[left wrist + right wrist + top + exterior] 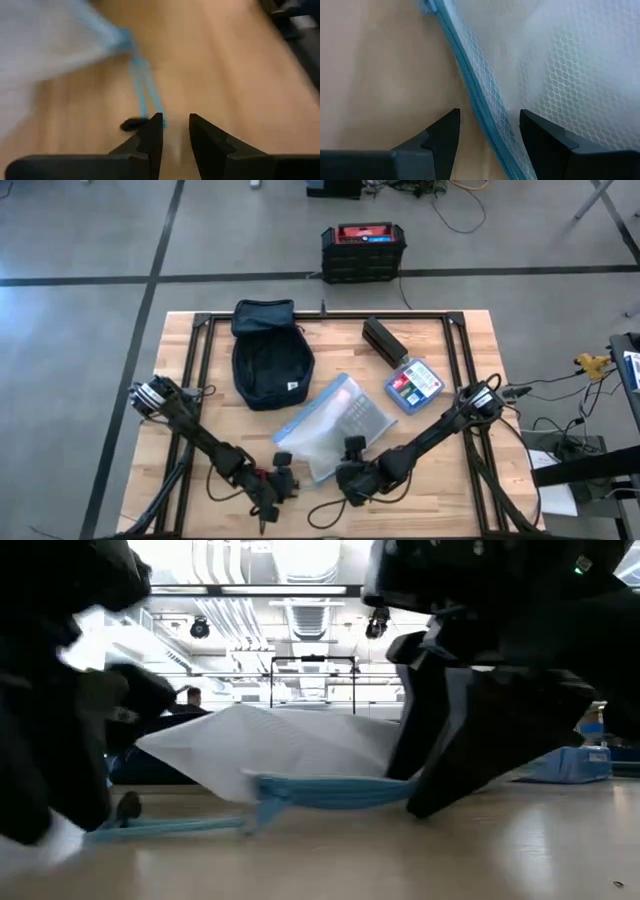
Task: Unpack backpack
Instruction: Open the blue zip bag
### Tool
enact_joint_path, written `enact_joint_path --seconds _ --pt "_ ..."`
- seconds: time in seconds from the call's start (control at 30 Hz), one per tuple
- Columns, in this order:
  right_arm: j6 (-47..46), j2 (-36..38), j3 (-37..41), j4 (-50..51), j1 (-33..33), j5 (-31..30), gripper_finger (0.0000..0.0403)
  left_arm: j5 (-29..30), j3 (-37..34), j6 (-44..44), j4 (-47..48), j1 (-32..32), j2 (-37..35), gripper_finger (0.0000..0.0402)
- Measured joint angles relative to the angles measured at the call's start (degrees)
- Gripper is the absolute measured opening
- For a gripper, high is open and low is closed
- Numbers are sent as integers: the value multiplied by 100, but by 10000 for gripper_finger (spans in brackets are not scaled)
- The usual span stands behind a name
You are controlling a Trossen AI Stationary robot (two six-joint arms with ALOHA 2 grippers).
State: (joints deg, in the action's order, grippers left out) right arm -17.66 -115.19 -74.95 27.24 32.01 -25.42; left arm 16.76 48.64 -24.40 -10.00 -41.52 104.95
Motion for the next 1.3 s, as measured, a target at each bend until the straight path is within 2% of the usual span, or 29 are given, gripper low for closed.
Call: enact_joint_path --seconds 0.1,0.2,0.27,0.37,0.5,0.63,0.73,0.83,0.9,1.0,1.1,1.2,1.3 --pt "-57 57 -67 103 29 38 189 275 386 243 766 -31 -400 80" --pt "-28 122 -305 60 56 52 187 1247 499 389 1762 -48 -868 80" --pt "115 168 -416 -55 101 32 188 1970 457 401 2072 38 -1120 80" --pt "537 172 -434 -854 101 -7 187 2489 226 322 2292 234 -1524 80" --pt "778 89 -387 -1858 -34 -12 178 2566 -367 121 1976 597 -1653 80" --pt "595 -55 -375 -1956 -237 73 149 2388 -1138 -64 596 947 -1502 80" --pt "408 -81 -342 -1880 -252 138 101 2077 -1586 -177 -336 1073 -1197 80" --pt "269 -139 -296 -1834 -267 196 36 2055 -1786 -386 -561 1071 -1004 80" --pt "259 -186 -257 -1776 -273 424 9 2000 -1875 -418 -541 1051 -886 80" --pt "102 -223 -234 -1753 -230 625 14 1994 -1899 -427 -645 1036 -719 80" --pt "-114 -305 -223 -1676 -194 1078 6 1964 -2003 -483 -692 1019 -695 80" --pt "-365 -305 -202 -1227 -115 1480 3 1951 -2121 -518 -710 983 -761 80" --pt "-532 -206 -215 -823 61 1460 1 1946 -2166 -485 -631 963 -777 80"
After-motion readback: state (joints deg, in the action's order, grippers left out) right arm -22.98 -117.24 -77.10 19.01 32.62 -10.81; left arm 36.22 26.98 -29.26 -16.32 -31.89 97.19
